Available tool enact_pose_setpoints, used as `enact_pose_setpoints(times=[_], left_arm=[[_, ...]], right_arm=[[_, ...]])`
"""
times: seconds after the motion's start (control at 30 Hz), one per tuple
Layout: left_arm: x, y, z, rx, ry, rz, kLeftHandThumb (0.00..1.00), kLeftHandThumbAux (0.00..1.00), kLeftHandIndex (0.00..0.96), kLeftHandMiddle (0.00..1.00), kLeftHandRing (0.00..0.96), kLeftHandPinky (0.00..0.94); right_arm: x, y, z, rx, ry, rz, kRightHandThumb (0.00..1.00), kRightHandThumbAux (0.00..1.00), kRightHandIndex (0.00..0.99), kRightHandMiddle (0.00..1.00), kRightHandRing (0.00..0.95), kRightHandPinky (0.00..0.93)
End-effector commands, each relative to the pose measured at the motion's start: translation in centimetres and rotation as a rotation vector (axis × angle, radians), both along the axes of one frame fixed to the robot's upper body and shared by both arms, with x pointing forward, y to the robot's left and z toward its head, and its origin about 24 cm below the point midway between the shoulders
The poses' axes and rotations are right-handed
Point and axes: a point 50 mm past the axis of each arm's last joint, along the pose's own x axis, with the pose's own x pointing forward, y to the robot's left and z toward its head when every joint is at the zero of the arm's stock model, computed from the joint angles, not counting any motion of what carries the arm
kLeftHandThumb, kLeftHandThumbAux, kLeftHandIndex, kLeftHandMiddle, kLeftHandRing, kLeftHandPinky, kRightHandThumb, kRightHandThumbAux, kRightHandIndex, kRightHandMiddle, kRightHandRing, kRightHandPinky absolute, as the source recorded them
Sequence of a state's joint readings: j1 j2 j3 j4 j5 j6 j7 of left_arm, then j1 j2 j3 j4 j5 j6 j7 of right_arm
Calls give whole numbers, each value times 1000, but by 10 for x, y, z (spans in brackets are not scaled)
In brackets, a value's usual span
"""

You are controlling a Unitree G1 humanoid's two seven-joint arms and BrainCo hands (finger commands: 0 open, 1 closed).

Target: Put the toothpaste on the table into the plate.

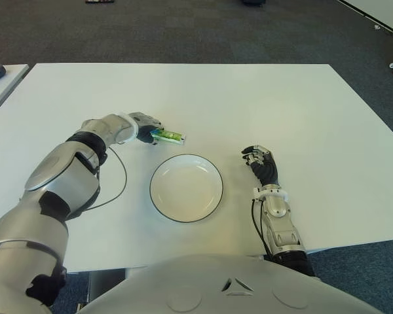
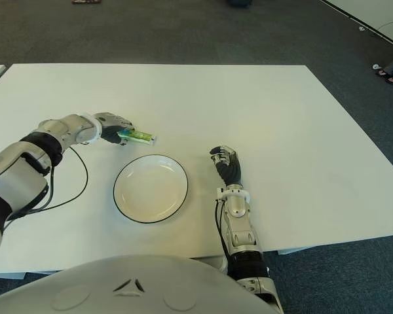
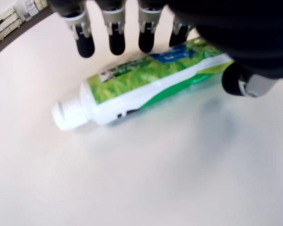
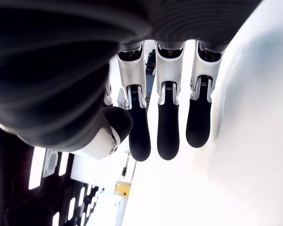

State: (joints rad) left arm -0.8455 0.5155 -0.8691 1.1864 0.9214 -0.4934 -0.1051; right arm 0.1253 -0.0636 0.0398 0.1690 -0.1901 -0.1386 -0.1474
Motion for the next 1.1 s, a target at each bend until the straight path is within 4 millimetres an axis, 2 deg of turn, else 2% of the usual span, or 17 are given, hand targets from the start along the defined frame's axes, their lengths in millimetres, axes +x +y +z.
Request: enact_pose_setpoints(times=[0.03, 0.37, 0.5, 1.1], left_arm=[[-24, 7, -21, 26, 141, -43, 529, 280, 0, 0, 0, 0], [-29, 8, -17, -10, 129, -43, 537, 289, 0, 0, 0, 0], [-36, 11, -23, -49, 38, -67, 529, 310, 0, 0, 0, 0], [-45, 12, -42, -72, -60, -79, 510, 322, 0, 0, 0, 10]], right_arm=[[2, -1, 0, -4, 13, 2, 713, 735, 420, 453, 450, 487], [3, -2, 1, -7, 8, 2, 712, 734, 421, 458, 448, 451], [3, -2, 2, -10, 8, 1, 712, 734, 420, 459, 444, 450], [1, -6, 6, -29, -7, -2, 710, 734, 421, 467, 449, 452]])
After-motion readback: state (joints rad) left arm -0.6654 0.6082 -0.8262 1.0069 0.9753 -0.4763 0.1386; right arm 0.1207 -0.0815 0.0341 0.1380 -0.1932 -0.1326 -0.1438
